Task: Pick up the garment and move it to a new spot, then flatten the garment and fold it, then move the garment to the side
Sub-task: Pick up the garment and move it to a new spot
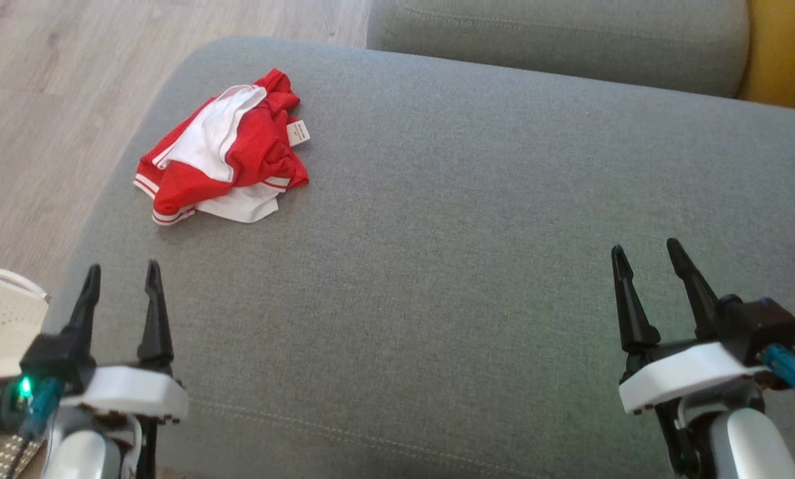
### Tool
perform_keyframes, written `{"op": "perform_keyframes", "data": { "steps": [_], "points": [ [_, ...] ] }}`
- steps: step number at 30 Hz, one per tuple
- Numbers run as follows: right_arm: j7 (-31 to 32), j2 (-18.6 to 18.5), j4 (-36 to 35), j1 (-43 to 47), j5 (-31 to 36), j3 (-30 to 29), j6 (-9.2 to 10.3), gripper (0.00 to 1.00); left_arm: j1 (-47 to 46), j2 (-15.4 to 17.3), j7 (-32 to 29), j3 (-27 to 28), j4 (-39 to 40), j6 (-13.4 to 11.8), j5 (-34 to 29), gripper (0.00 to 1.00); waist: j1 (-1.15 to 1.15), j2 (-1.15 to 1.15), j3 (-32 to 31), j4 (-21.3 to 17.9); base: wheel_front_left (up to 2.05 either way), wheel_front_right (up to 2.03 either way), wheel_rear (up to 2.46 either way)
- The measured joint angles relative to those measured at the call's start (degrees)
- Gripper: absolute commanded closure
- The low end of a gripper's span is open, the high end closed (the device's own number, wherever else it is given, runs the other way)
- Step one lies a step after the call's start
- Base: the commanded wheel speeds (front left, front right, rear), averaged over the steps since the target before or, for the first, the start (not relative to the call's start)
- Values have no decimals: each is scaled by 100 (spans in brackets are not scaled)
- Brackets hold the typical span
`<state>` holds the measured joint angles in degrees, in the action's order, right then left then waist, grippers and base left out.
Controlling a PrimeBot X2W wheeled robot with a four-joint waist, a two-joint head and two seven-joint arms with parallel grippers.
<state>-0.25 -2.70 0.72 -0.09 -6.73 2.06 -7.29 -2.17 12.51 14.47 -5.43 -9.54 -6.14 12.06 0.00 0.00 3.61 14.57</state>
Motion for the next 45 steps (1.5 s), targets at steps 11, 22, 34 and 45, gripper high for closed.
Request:
{"op": "perform_keyframes", "data": {
  "steps": [11, 22, 34, 45],
  "points": [
    [-2, 1, 1, 187, -54, 5, 0, 0, 249, 35, -111, -107, 356, -96, -37, 0, 0, 0, -26, -8, 0, 0, 0],
    [-35, 1, -3, 176, -82, -1, 0, 0, 205, 51, -127, -116, 399, -36, 103, 0, 0, 0, 58, 10, 0, 0, 0],
    [34, 0, -226, -465, 46, 87, 0, 0, -2121, 308, -196, -153, -771, 657, 307, 0, 0, 0, 907, -204, 0, 0, 0],
    [34, -4, -281, -786, 187, 59, 0, 0, -3778, 335, -345, -342, -3445, 1279, 790, 0, 0, 0, 1677, -585, 0, 0, 0]
  ]
}}
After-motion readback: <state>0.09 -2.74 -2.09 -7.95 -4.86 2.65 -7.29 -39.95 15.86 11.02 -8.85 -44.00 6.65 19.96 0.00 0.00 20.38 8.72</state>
